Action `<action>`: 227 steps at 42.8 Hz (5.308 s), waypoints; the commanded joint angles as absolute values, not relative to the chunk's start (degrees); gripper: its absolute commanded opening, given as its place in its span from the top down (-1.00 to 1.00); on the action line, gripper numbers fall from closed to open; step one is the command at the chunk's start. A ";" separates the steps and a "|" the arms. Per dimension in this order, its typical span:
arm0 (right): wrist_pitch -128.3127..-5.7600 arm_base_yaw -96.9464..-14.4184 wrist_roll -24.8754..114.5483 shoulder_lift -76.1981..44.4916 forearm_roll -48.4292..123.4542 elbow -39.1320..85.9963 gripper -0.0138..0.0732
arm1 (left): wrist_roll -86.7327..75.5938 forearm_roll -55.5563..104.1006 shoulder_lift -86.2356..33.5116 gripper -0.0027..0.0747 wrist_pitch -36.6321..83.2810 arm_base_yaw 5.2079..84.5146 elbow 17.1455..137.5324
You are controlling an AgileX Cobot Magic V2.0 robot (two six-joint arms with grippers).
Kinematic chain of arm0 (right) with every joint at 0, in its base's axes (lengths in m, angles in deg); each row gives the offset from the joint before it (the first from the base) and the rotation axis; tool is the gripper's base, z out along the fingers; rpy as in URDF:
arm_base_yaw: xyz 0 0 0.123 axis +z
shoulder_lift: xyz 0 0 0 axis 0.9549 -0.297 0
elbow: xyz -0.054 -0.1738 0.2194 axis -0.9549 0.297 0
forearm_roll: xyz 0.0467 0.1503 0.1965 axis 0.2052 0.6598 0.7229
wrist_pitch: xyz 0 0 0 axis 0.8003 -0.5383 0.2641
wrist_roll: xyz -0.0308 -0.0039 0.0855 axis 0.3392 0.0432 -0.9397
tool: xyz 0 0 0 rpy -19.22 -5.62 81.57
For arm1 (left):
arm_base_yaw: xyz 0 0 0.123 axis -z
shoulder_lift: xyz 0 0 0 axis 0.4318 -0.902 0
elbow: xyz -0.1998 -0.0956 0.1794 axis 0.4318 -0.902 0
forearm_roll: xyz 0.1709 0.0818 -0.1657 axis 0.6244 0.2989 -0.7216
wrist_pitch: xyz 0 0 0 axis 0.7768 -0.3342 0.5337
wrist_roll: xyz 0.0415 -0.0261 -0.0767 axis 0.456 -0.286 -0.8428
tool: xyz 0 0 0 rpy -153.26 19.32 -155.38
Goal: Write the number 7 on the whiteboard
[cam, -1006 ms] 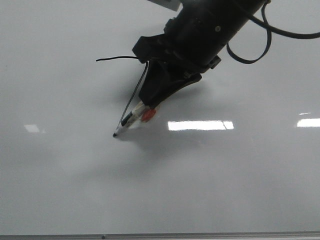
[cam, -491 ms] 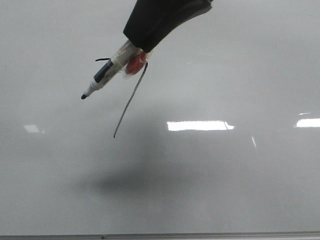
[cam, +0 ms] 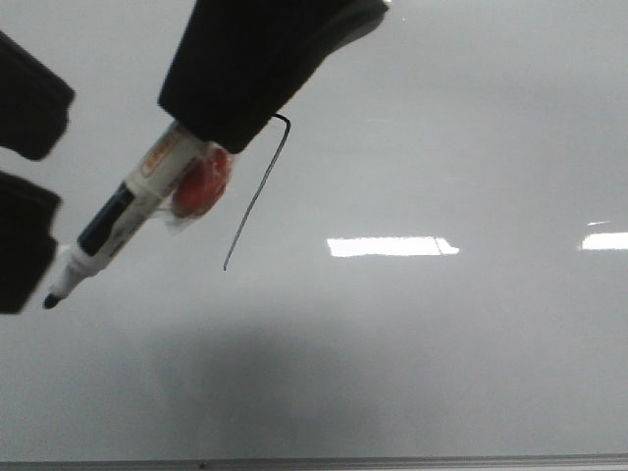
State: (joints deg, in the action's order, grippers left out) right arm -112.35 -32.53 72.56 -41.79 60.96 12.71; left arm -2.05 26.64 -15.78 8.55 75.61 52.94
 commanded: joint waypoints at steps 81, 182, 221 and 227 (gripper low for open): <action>-97.68 -41.61 65.08 -22.02 62.51 18.52 -0.25 | -15.03 28.22 -21.05 0.98 11.75 56.74 55.84; -82.06 -61.31 60.72 20.25 62.23 58.95 0.84 | -15.03 26.02 -44.78 -0.27 35.68 16.78 60.73; -81.04 -61.31 60.72 20.25 62.23 58.95 0.84 | -15.03 26.42 5.55 0.98 23.81 16.78 46.65; -81.04 -61.31 60.72 20.25 62.23 58.95 0.84 | -15.03 26.42 7.12 0.98 24.35 16.78 46.65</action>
